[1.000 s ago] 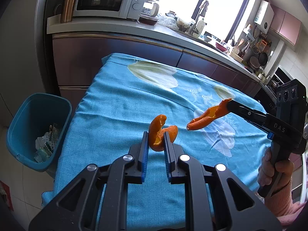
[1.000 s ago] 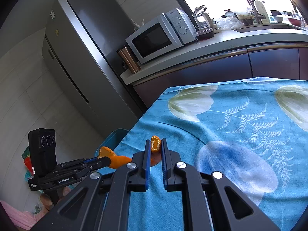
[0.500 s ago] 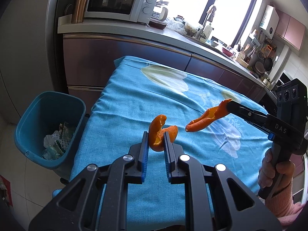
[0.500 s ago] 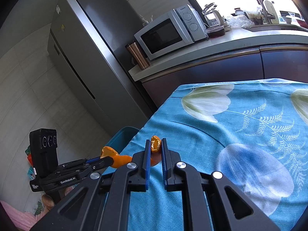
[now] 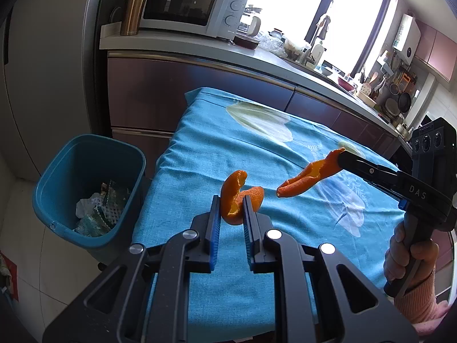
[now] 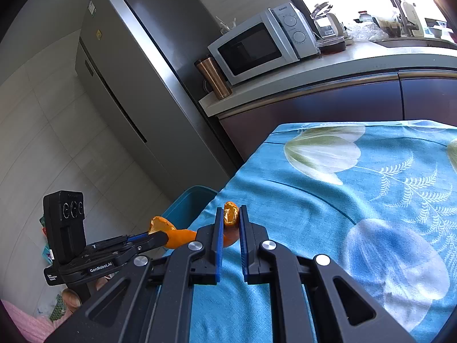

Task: Collect trash
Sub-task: 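Lift both orange peels and carry them over the teal bin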

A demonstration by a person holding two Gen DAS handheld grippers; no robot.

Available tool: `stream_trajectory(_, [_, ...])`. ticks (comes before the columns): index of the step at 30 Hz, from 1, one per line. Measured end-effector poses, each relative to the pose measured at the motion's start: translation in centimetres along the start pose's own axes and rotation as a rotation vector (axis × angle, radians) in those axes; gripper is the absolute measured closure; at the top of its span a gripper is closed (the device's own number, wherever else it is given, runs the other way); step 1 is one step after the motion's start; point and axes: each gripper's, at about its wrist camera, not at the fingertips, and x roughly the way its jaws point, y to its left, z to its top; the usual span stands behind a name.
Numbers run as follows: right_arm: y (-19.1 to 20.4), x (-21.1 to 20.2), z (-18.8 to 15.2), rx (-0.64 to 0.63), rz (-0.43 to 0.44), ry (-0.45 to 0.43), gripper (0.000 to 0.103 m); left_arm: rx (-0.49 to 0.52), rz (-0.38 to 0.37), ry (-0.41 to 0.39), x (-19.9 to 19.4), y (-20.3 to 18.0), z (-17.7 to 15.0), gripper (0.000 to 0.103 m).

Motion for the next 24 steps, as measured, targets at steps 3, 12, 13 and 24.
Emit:
stream_trajectory(3, [0.2, 0.4, 0.2, -0.003, 0.003, 0.001, 0.094, -0.004, 0.006, -0.004, -0.2, 0.3, 0.1, 0.087])
stream_trajectory(12, [0.9, 1.4, 0.6, -0.013, 0.023, 0.007, 0.094, -0.008, 0.027, -0.018, -0.8, 1.3, 0.3, 0.088])
stream_trajectory(13, [1.0, 1.5, 0.6, -0.014, 0.027, 0.008, 0.094, -0.009, 0.029, -0.019, -0.9, 1.3, 0.4, 0.087])
stream_trajectory(24, [2.1, 2.7, 1.1, -0.028, 0.057, 0.019, 0.094, -0.015, 0.055, -0.036, -1.8, 2.3, 0.7, 0.088])
